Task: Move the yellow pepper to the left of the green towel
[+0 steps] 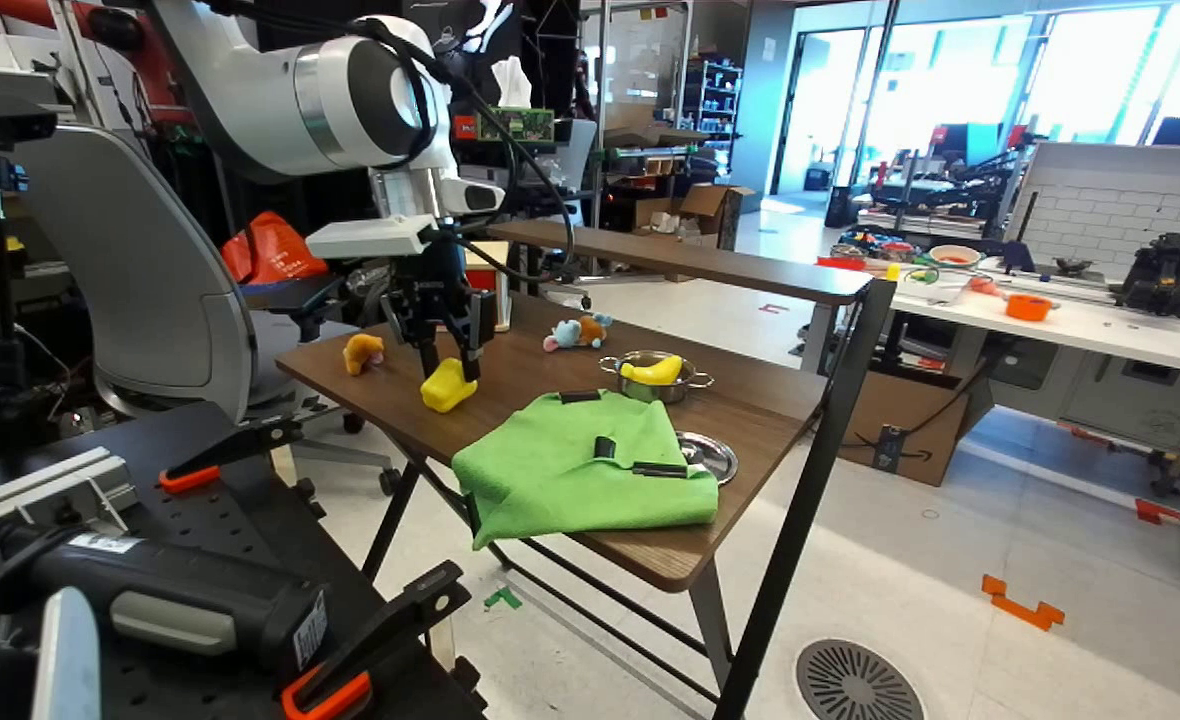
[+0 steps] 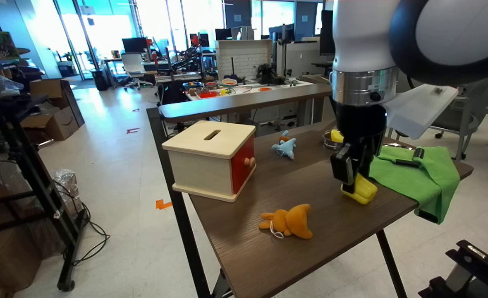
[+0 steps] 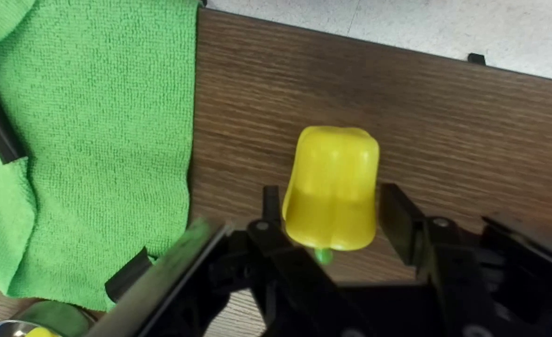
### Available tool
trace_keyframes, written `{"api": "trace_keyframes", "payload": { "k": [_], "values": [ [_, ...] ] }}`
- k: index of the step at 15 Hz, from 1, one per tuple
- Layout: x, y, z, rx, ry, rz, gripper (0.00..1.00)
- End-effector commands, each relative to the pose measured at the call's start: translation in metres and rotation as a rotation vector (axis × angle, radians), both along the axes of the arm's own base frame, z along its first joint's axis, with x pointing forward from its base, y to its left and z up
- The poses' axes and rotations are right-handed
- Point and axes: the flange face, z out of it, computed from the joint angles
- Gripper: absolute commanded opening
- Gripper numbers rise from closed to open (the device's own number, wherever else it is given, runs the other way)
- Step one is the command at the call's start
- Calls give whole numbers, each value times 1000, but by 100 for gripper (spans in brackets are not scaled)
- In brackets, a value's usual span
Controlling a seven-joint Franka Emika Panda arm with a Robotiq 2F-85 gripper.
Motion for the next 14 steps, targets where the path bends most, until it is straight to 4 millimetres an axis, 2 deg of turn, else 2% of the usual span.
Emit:
{"api": "trace_keyframes", "payload": {
  "k": [1,3,8,14],
  "values": [
    [6,-3,2,19,-14,-21,89],
    [5,-4,6,27,-12,-22,100],
    [1,-3,19,30,-39,-17,100],
    [-24,11,54,143,5,77,100]
  ]
}}
